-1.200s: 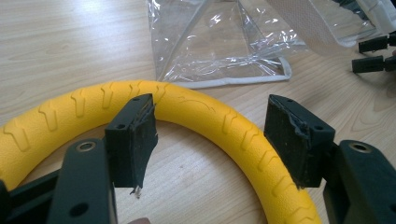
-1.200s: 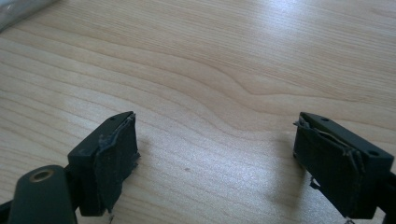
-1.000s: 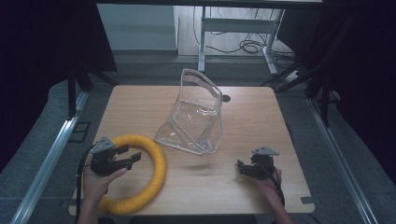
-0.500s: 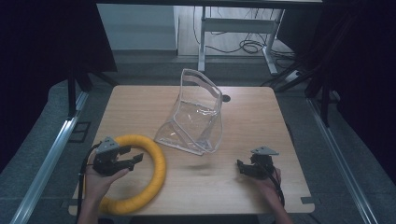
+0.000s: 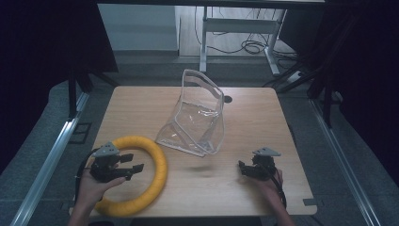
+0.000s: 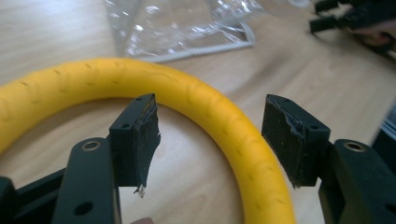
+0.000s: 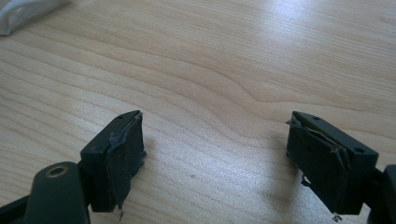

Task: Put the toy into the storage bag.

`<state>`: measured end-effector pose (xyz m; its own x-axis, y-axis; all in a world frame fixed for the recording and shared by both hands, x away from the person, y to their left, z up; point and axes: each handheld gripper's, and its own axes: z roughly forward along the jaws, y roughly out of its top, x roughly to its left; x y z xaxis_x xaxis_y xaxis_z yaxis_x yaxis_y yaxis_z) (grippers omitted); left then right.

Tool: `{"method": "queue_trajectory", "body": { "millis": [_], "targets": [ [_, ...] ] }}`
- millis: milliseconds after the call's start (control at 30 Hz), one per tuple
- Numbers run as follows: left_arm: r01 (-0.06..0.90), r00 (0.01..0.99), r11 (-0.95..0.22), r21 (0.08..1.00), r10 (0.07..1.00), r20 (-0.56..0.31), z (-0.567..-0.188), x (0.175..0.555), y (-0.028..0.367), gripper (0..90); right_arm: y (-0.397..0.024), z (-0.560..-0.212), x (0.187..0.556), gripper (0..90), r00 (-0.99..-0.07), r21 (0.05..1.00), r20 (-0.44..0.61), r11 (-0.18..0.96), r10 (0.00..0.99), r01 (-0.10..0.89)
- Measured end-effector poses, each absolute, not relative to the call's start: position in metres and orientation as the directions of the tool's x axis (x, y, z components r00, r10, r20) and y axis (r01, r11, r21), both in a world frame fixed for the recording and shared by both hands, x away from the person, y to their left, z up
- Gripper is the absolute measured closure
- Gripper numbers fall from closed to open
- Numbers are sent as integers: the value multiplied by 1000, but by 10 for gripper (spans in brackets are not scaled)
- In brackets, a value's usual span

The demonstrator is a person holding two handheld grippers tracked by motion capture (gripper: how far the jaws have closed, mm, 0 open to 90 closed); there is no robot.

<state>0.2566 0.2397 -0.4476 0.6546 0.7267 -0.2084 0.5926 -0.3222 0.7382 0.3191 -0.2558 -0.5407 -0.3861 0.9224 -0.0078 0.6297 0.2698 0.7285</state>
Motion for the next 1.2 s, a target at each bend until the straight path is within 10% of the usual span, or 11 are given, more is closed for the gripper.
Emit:
{"method": "queue_trajectory", "body": {
  "millis": [1200],
  "targets": [
    [659, 740, -665, 352, 658, -143, -495, 225, 180, 402, -256, -541, 320, 200, -381, 729, -9, 266, 925, 630]
  ]
}}
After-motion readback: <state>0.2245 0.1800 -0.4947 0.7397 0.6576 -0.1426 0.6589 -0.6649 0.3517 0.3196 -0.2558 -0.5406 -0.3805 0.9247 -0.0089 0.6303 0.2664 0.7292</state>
